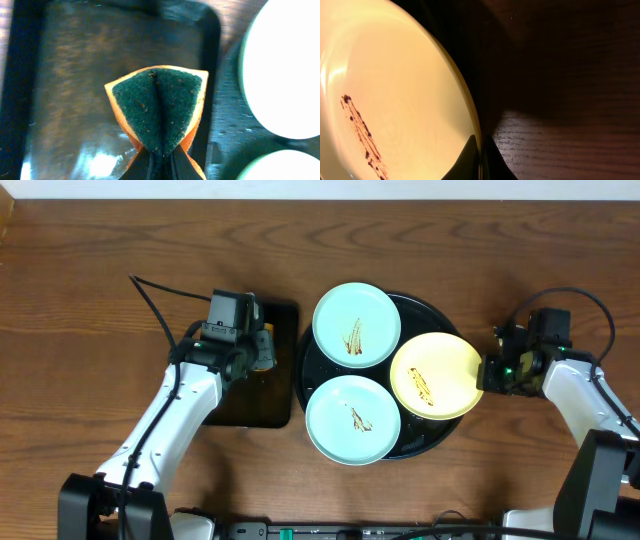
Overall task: Clean dirty plates on tray and stack at the side
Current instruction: 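Grip the yellow plate rim with the right gripper and lift the sponge, then scrub the yellow plate with the sponge in the left gripper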
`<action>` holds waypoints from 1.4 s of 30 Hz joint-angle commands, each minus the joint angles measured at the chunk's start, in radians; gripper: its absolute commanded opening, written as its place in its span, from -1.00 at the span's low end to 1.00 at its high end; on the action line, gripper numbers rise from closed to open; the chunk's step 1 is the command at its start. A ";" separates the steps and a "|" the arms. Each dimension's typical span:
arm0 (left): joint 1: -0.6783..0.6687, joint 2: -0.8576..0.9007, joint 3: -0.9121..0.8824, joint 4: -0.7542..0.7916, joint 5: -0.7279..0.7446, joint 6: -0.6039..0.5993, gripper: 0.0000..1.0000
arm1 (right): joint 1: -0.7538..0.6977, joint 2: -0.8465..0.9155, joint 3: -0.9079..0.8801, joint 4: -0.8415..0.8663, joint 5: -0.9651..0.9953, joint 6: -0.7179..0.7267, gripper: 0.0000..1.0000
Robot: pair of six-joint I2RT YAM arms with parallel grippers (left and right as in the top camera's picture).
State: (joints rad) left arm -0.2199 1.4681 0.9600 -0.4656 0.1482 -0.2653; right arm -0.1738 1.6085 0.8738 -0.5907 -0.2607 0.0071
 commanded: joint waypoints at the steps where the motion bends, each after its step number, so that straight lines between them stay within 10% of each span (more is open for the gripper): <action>1: -0.003 -0.008 0.032 0.002 0.148 0.002 -0.85 | -0.002 0.004 -0.008 -0.004 0.002 -0.004 -0.98; 15: -0.233 0.056 0.256 -0.014 0.181 -0.041 -0.86 | -0.002 0.004 -0.008 -0.004 0.002 -0.004 -0.97; 42: -0.671 0.503 0.256 0.468 0.291 -0.100 -0.85 | -0.002 0.004 -0.008 -0.005 0.002 -0.004 -0.97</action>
State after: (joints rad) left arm -0.8799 1.9404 1.2045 -0.0177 0.4210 -0.3325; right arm -0.1738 1.6085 0.8738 -0.5934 -0.2615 0.0071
